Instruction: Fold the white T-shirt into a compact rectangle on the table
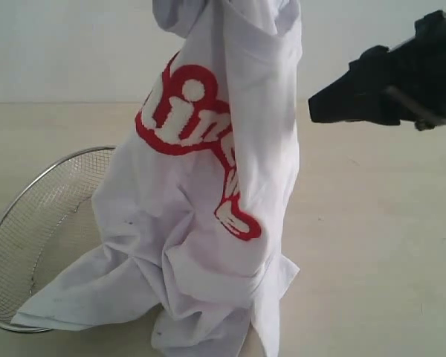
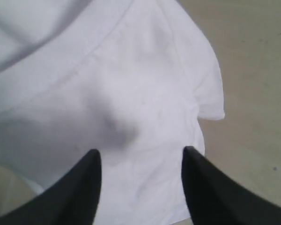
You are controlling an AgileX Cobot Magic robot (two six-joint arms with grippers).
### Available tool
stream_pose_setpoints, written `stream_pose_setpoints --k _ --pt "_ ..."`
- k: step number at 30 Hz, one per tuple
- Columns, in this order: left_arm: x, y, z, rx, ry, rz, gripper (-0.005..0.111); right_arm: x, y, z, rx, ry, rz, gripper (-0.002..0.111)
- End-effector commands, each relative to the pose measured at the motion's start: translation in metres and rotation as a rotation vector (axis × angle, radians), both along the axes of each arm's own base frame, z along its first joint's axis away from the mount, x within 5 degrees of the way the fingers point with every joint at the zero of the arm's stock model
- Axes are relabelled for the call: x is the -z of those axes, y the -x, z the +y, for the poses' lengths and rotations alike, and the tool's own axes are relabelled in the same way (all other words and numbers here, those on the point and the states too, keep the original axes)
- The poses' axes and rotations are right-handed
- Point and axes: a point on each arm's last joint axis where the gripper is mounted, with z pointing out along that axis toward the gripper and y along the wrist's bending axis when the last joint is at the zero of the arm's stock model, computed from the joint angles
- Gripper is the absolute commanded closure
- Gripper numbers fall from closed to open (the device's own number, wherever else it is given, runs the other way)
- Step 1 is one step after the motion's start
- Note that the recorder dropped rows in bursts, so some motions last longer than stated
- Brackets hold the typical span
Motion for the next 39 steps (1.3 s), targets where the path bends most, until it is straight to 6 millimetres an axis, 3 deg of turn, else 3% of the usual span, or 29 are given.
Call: stream_pose_setpoints --k 1,4,6,20,27,39 --pt "-0.002 0.003 0.001 -0.003 -0.003 0.012 0.102 -0.018 -0.011 -0.018 -0.103 -0.004 -0.079 0.054" --pt "0.001 0.005 0.002 0.013 -0.040 0.016 0.102 -0.034 -0.017 -0.020 -0.207 -0.081 -0.195 0.055" --pt "0.003 0.004 0.003 0.003 -0.058 0.029 0.102 -0.034 -0.022 -0.019 -0.271 -0.078 -0.241 0.054" --pt "0.000 0.017 0.006 0.047 -0.098 0.064 0.102 0.007 -0.069 -0.022 -0.423 0.018 -0.400 0.054" --pt "-0.002 0.019 0.007 0.042 -0.092 0.075 0.102 0.009 -0.076 -0.017 -0.483 -0.017 -0.522 0.054" --pt "-0.002 0.020 0.007 0.047 -0.092 0.088 0.102 0.022 -0.073 0.012 -0.618 -0.019 -0.476 0.055"
